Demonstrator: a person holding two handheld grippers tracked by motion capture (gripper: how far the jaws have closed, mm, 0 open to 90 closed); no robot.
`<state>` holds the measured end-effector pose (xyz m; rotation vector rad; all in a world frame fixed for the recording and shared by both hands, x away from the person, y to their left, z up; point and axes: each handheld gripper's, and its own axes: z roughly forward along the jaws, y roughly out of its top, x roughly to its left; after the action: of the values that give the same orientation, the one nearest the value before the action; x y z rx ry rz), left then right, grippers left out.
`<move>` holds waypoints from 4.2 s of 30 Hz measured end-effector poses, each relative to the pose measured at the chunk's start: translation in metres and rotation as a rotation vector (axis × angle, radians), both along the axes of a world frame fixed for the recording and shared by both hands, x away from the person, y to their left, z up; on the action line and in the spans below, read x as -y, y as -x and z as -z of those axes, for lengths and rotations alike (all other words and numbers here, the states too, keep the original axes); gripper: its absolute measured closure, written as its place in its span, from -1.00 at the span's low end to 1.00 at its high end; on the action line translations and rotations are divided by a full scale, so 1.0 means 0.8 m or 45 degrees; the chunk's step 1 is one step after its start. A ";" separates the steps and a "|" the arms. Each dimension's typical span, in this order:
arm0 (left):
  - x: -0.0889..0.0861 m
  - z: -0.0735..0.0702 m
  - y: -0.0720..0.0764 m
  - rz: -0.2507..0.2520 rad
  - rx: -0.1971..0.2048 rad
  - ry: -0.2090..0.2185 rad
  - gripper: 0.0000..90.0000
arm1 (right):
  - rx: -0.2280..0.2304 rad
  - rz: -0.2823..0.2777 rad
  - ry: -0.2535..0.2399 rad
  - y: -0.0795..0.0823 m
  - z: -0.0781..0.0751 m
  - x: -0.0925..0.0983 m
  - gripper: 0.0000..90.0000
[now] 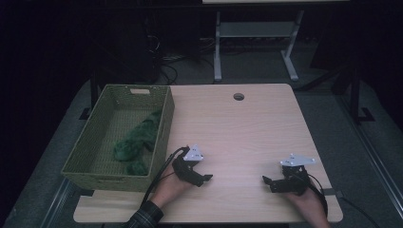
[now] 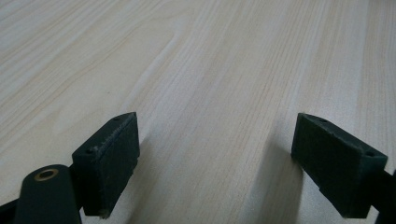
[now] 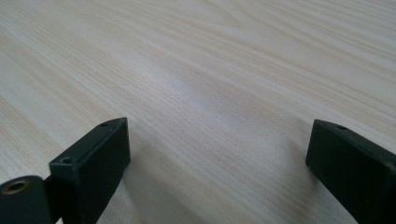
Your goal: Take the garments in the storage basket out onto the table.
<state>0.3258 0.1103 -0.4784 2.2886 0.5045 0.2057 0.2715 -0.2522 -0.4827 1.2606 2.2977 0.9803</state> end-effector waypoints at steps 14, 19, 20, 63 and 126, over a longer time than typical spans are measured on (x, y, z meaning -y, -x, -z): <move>0.001 0.000 -0.001 -0.001 0.004 -0.006 -0.70 | -0.001 -0.002 -0.001 0.001 0.000 0.000 -0.87; 0.003 -0.004 0.001 -0.025 0.014 -0.036 -0.69 | 0.000 -0.001 -0.002 0.001 0.000 0.000 -0.87; 0.002 -0.006 0.001 -0.021 0.025 -0.054 -0.69 | -0.001 -0.002 -0.001 0.001 0.000 0.000 -0.87; -0.004 -0.075 0.002 0.014 -0.013 0.097 -0.69 | 0.003 -0.005 0.001 0.000 0.000 0.001 -0.87; -0.099 -0.175 -0.030 -0.067 0.002 0.113 -0.65 | 0.003 -0.002 -0.001 0.000 0.000 0.000 -0.87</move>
<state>0.3500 0.1899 -0.3384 2.1906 0.5623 0.2069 0.2712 -0.2525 -0.4828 1.2570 2.2971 0.9834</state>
